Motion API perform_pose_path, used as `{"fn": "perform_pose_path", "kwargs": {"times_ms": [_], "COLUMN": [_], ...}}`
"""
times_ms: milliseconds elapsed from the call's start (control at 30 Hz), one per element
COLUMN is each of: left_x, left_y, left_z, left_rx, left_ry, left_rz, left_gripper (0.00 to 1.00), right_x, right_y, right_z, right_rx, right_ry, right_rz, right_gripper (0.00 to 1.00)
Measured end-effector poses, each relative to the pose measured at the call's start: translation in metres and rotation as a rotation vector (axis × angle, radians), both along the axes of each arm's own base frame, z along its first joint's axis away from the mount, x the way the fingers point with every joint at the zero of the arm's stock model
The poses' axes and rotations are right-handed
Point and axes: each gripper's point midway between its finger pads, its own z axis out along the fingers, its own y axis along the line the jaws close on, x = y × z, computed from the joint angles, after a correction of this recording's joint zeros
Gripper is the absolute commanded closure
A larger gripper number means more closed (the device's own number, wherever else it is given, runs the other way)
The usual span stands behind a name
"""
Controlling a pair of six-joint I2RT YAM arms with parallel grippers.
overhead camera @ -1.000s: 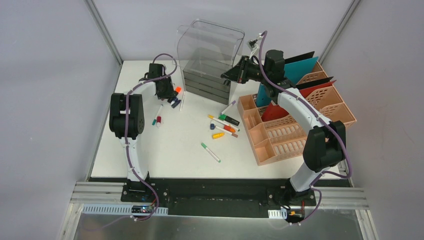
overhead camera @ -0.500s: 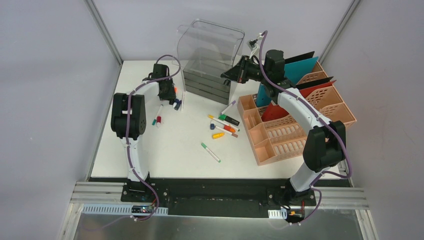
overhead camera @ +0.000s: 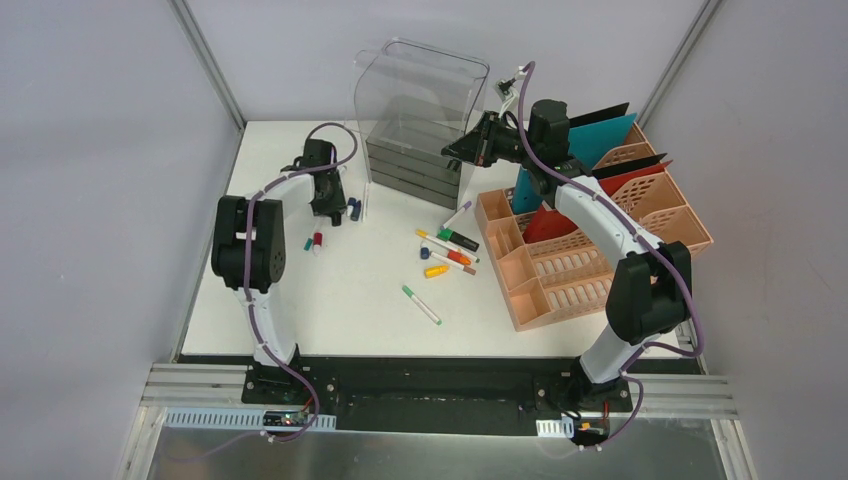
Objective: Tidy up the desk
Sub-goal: Move the stationery to the center of the board, then pick up the stationery from the center of the board.
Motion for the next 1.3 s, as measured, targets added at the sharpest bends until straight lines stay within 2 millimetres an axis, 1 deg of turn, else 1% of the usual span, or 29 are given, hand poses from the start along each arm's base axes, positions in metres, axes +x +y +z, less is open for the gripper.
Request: {"fn": "perform_pose_path", "kwargs": {"times_ms": [167,300,433,533,700,867,1033,1200,1300], "left_x": [-0.013,-0.019,-0.02,-0.019,-0.025,-0.025,-0.022,-0.014,-0.014], "left_y": [0.001,0.002,0.004,0.004,0.006,0.011,0.013,0.015,0.015], "left_z": [0.007,0.017,0.028,0.03,0.023,0.022,0.019,0.01,0.002], "left_rx": [-0.003,-0.006,-0.01,-0.011,0.002,0.029,0.043,0.063,0.069], "left_ry": [-0.002,-0.031,-0.074,-0.093,-0.082,-0.079,-0.063,-0.024,0.0], "left_rz": [0.0,-0.004,-0.004,-0.004,-0.01,-0.004,-0.005,-0.01,-0.014], "left_gripper": [0.57,0.5,0.49,0.49,0.52,0.53,0.53,0.54,0.56], "right_x": [0.0,0.0,0.0,0.0,0.0,0.0,0.0,0.0,0.0], "right_y": [0.0,0.0,0.0,0.0,0.0,0.0,0.0,0.0,0.0], "right_z": [0.0,0.0,0.0,0.0,-0.001,-0.001,-0.001,0.0,0.0], "right_rx": [0.0,0.0,0.0,0.0,-0.001,0.0,0.0,0.001,0.001], "right_ry": [0.0,0.0,0.0,0.0,0.002,0.001,0.001,-0.001,-0.001], "right_rz": [0.0,0.0,0.0,0.0,0.0,0.0,0.0,0.001,0.001], "right_gripper": [0.97,0.97,0.97,0.97,0.97,0.97,0.97,0.97,0.97]}}
